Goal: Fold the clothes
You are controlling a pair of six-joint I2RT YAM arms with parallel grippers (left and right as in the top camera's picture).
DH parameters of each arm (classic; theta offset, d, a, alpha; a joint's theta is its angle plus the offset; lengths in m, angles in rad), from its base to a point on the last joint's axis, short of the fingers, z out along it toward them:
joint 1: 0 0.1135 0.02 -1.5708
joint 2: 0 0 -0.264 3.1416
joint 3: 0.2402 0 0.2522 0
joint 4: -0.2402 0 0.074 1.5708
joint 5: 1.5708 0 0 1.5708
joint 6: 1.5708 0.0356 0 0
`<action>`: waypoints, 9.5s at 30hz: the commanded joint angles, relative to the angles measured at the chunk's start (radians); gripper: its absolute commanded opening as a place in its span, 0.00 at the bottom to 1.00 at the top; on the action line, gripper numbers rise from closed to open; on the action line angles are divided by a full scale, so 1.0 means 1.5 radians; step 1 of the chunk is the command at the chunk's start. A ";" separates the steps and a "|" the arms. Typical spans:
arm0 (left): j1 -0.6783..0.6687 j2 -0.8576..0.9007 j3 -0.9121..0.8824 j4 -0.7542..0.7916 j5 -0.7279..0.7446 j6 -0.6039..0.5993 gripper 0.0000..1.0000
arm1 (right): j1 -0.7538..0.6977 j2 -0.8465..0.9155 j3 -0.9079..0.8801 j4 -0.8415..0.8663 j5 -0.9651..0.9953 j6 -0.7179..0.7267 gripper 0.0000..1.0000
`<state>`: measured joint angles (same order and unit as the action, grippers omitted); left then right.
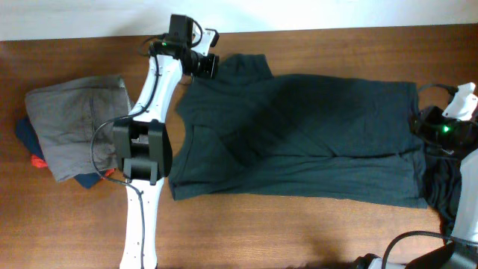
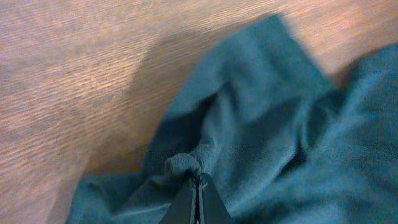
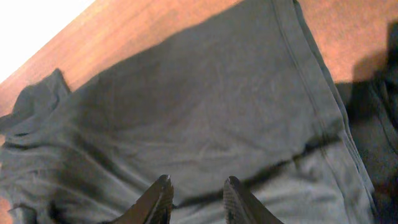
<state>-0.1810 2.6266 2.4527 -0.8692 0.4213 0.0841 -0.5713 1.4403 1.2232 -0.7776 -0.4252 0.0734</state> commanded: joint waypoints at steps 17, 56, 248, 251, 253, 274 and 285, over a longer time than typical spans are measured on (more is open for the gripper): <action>-0.040 -0.113 0.002 -0.248 -0.054 0.028 0.01 | 0.018 0.460 0.307 0.189 0.051 0.026 0.39; -0.056 -0.113 0.002 -0.282 -0.108 0.030 0.01 | 0.040 0.653 0.497 0.134 0.094 0.023 0.04; 0.079 -0.378 -0.096 -0.473 -0.179 -0.046 0.47 | -0.016 0.196 0.118 -0.174 -0.027 -0.152 0.04; 0.079 -0.378 -0.096 -0.474 -0.179 -0.046 0.47 | 0.015 0.186 0.118 -0.181 -0.076 -0.170 0.04; 0.079 -0.378 -0.096 -0.474 -0.179 -0.046 0.47 | 0.045 0.178 0.118 -0.185 -0.071 -0.175 0.04; 0.079 -0.378 -0.096 -0.476 -0.179 -0.046 0.47 | 0.050 0.178 0.117 -0.147 0.183 -0.093 0.04; 0.078 -0.378 -0.096 -0.474 -0.179 -0.046 0.47 | -0.079 0.186 0.117 -0.096 0.167 -0.036 0.64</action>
<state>-0.0624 2.0766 2.2967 -1.5810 0.1429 0.0177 -0.6449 1.7435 1.4029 -0.9325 -0.1989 -0.0544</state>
